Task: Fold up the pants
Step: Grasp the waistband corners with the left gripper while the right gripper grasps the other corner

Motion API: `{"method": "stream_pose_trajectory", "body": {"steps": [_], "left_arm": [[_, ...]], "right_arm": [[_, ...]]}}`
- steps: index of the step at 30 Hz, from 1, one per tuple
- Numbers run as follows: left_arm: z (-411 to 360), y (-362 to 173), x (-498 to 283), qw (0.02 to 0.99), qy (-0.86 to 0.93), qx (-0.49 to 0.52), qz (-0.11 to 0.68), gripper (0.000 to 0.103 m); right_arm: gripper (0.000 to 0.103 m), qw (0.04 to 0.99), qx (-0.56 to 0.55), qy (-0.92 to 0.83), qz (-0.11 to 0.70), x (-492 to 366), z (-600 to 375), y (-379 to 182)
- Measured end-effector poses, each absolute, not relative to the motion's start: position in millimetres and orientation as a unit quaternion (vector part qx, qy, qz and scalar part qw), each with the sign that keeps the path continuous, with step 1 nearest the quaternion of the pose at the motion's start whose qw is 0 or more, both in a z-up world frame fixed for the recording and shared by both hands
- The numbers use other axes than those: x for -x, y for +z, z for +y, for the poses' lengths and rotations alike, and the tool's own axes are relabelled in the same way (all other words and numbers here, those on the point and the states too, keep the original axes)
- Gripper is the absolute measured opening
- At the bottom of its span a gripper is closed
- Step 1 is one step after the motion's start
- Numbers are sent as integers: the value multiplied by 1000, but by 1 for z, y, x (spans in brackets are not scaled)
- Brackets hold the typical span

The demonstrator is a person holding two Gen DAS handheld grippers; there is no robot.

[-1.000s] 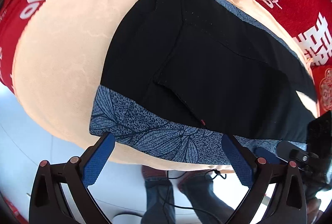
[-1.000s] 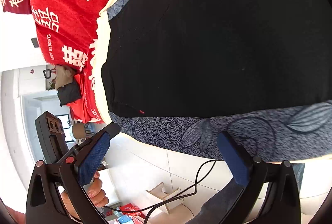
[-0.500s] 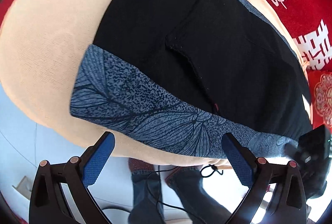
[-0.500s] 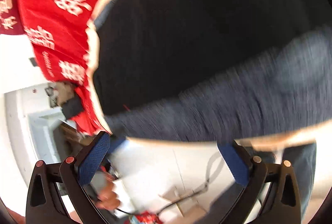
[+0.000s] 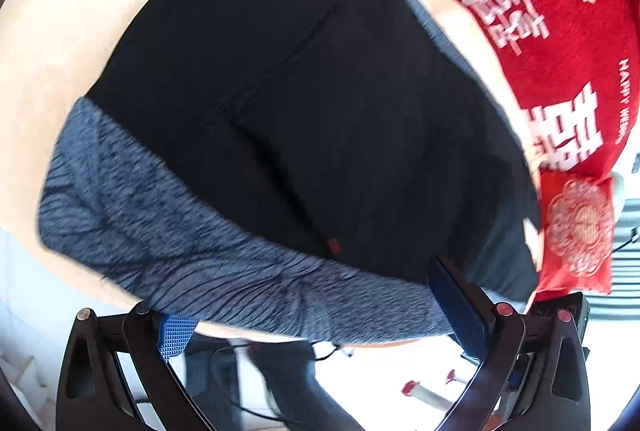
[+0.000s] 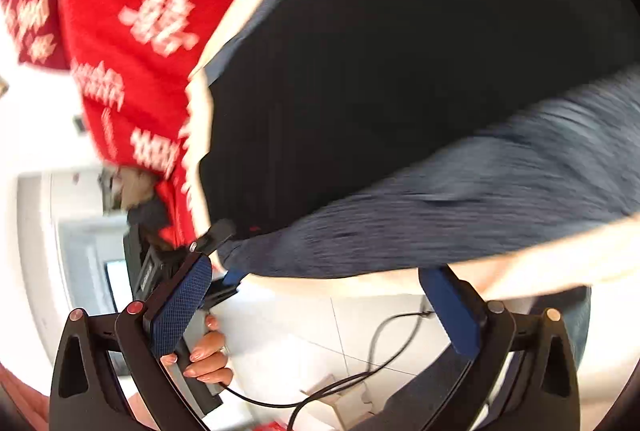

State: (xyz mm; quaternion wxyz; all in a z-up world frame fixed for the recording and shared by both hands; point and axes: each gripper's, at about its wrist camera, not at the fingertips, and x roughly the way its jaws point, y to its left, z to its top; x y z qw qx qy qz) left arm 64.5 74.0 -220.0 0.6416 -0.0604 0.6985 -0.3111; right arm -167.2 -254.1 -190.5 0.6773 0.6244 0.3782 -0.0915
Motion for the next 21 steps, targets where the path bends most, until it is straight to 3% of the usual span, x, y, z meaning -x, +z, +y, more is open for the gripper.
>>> {"method": "stream_pose_trajectory", "body": {"steps": [5, 8, 9, 10, 11, 13, 21], "left_arm": [[76, -224, -65, 640, -300, 64, 704, 103], [76, -221, -60, 649, -308, 42, 694, 98], [74, -219, -60, 655, -304, 33, 691, 88], [73, -217, -63, 658, -300, 27, 690, 79], [75, -215, -66, 660, -300, 30, 689, 73], [82, -215, -71, 656, -297, 31, 693, 41], [69, -166, -90, 669, -306, 36, 676, 37]], "right_arm": [[102, 641, -693, -123, 307, 204, -275, -209], [85, 592, -740, -137, 288, 211, -276, -221], [56, 578, -748, -142, 293, 212, -275, -224], [11, 571, -750, -144, 302, 217, -274, -226], [7, 571, -745, -148, 311, 218, -274, -224], [7, 596, -721, -145, 323, 215, -277, -206], [7, 709, -562, -91, 415, 148, -322, -114]]}}
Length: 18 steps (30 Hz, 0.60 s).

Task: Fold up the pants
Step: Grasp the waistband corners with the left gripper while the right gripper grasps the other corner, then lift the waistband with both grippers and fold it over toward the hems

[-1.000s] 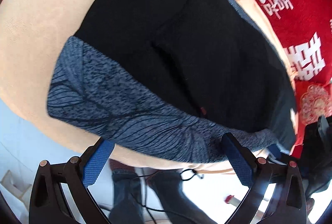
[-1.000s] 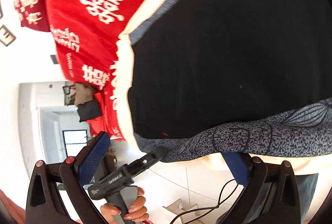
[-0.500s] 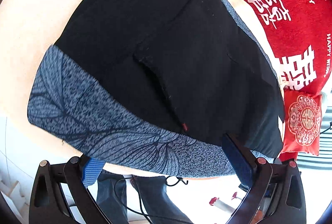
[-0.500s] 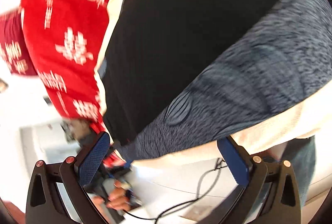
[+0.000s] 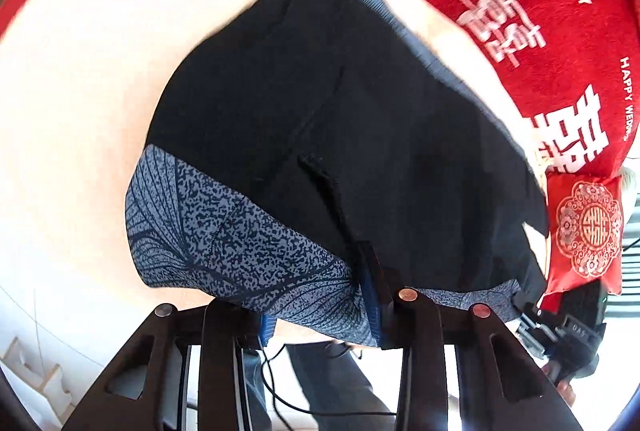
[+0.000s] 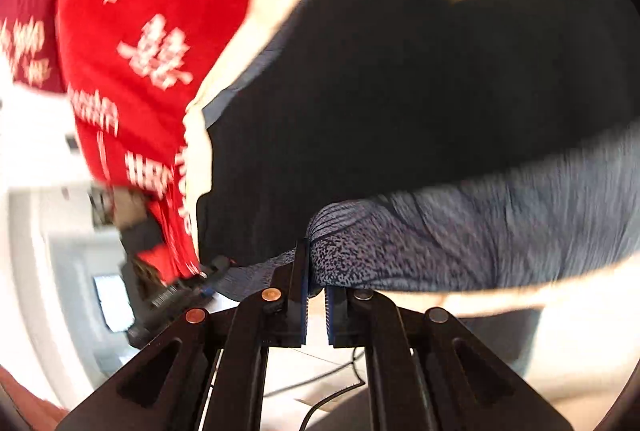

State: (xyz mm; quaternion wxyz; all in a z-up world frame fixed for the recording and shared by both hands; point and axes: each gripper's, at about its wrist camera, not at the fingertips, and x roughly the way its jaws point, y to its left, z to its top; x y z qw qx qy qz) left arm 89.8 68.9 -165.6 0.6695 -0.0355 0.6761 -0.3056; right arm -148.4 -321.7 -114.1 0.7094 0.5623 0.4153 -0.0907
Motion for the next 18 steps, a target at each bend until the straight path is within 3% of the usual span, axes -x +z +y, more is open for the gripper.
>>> {"method": "stream_pose_trajectory", "body": {"steps": [6, 8, 9, 14, 16, 18], "left_arm": [[10, -116, -131, 711, -317, 25, 627, 37], [-20, -107, -155, 731, -316, 10, 605, 46], [-32, -106, -167, 742, -311, 0, 594, 51], [-99, -137, -228, 769, -272, -22, 579, 53], [-112, -163, -242, 783, -233, -50, 575, 73], [-119, -180, -251, 787, -203, -63, 579, 79]], "right_arm": [[10, 737, -517, -60, 432, 89, -393, -78], [11, 741, -497, -62, 448, 60, -417, -78], [11, 741, -491, -60, 454, 44, -428, -79], [11, 727, -472, -58, 495, -23, -485, -122], [12, 708, -472, -67, 521, -39, -496, -149], [12, 687, -493, -68, 529, -47, -505, -173]]}}
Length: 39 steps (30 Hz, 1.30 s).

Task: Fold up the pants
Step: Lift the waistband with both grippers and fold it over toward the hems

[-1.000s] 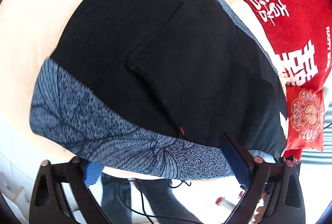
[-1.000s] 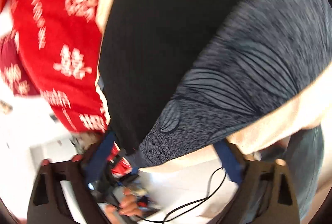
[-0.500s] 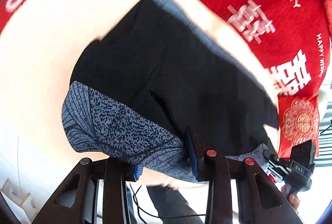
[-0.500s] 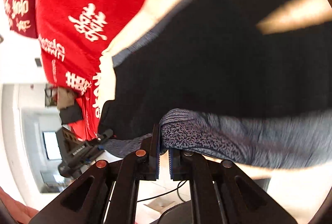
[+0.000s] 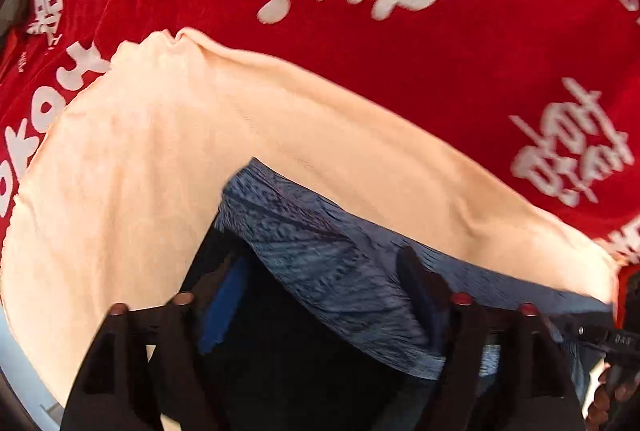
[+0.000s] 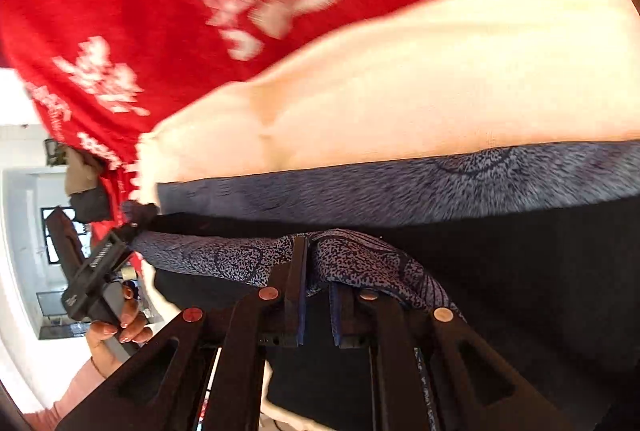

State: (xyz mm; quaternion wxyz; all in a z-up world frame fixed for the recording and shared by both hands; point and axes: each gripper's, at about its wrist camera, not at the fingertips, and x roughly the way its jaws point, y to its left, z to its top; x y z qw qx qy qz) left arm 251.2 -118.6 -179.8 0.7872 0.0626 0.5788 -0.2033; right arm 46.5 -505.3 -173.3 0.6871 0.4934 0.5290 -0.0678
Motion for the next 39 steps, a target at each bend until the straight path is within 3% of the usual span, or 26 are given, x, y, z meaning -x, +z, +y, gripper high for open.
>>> {"method": "stream_pose_trajectory", "body": {"steps": [3, 5, 6, 7, 8, 11, 12, 13, 15, 20, 22, 24, 29, 32, 39], "left_arm": [[-119, -188, -257, 781, -178, -66, 595, 79], [-114, -175, -254, 784, -177, -72, 591, 79], [-111, -165, -250, 788, -177, -80, 584, 79], [-108, -153, -246, 795, -177, -87, 574, 79], [-104, -142, -242, 801, -175, -92, 565, 79], [-99, -125, -236, 809, -169, -103, 554, 79], [-100, -123, -234, 808, -169, -109, 553, 79], [-105, -125, -230, 802, -175, -116, 559, 79], [-123, -138, -223, 780, -196, -136, 579, 79], [-171, -192, -204, 761, -216, -201, 578, 79], [-179, -208, -212, 766, -197, -197, 579, 80], [-184, -212, -223, 779, -186, -187, 568, 88], [-193, -206, -227, 775, -168, -201, 575, 89], [-191, -191, -213, 768, -175, -201, 583, 89], [-194, -182, -145, 720, -203, -255, 612, 89]], "right_arm": [[17, 688, -492, -52, 531, -44, -506, -168], [41, 705, -463, -42, 536, -42, -501, -151], [65, 713, -454, -33, 533, -40, -497, -139], [81, 717, -451, -31, 531, -38, -495, -133], [83, 721, -446, -39, 529, -35, -492, -123], [83, 726, -441, -40, 527, -33, -480, -110], [76, 727, -440, -33, 527, -39, -478, -112], [57, 729, -434, -20, 529, -42, -471, -112], [41, 733, -395, -4, 554, -56, -456, -120], [41, 754, -299, -15, 585, -96, -450, -155], [31, 762, -292, -18, 578, -103, -460, -163], [31, 767, -299, -35, 567, -111, -471, -162], [37, 763, -375, -75, 521, -98, -505, -141], [51, 753, -410, -57, 512, -72, -508, -130], [52, 725, -430, -56, 534, 9, -490, -125]]}}
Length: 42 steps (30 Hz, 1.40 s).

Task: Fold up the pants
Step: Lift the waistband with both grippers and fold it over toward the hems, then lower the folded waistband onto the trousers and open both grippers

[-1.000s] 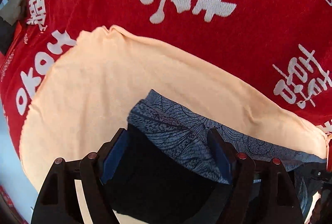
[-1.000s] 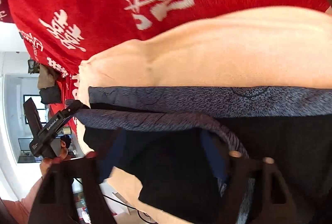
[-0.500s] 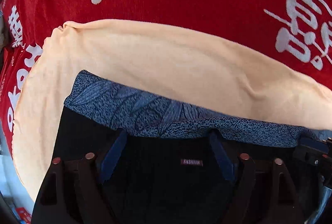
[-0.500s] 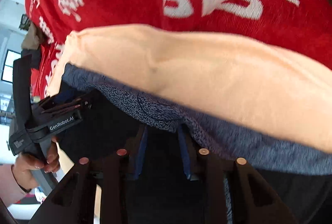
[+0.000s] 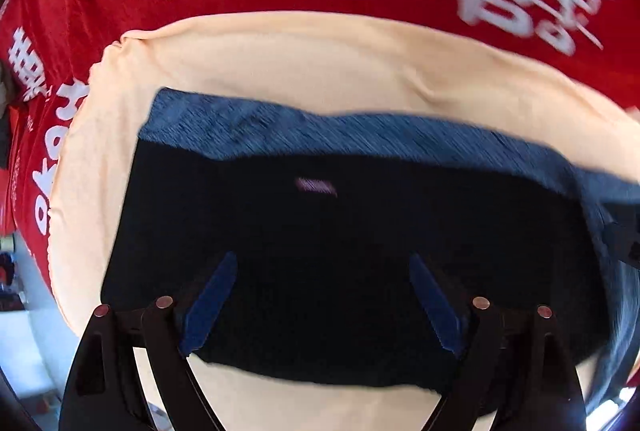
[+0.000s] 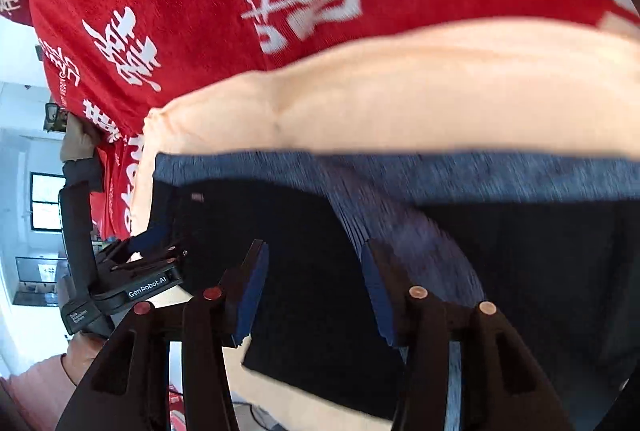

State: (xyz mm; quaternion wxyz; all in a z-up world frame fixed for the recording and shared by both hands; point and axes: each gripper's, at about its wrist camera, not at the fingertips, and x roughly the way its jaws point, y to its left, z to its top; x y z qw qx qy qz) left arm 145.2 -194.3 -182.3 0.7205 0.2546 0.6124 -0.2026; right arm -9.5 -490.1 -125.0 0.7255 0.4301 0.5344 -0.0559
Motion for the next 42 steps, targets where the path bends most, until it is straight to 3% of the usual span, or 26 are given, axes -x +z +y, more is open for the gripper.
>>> {"method": "stream_pose_trajectory", "body": {"steps": [12, 28, 42], "left_arm": [[-212, -172, -36, 668, -296, -286, 620, 89], [-266, -159, 107, 609, -430, -268, 610, 89], [-331, -203, 148, 572, -456, -253, 634, 89]], "right_arm": [[54, 700, -490, -145, 498, 128, -462, -113], [57, 647, -518, -326, 455, 354, -412, -126], [57, 653, -578, -247, 423, 415, -432, -176]]}}
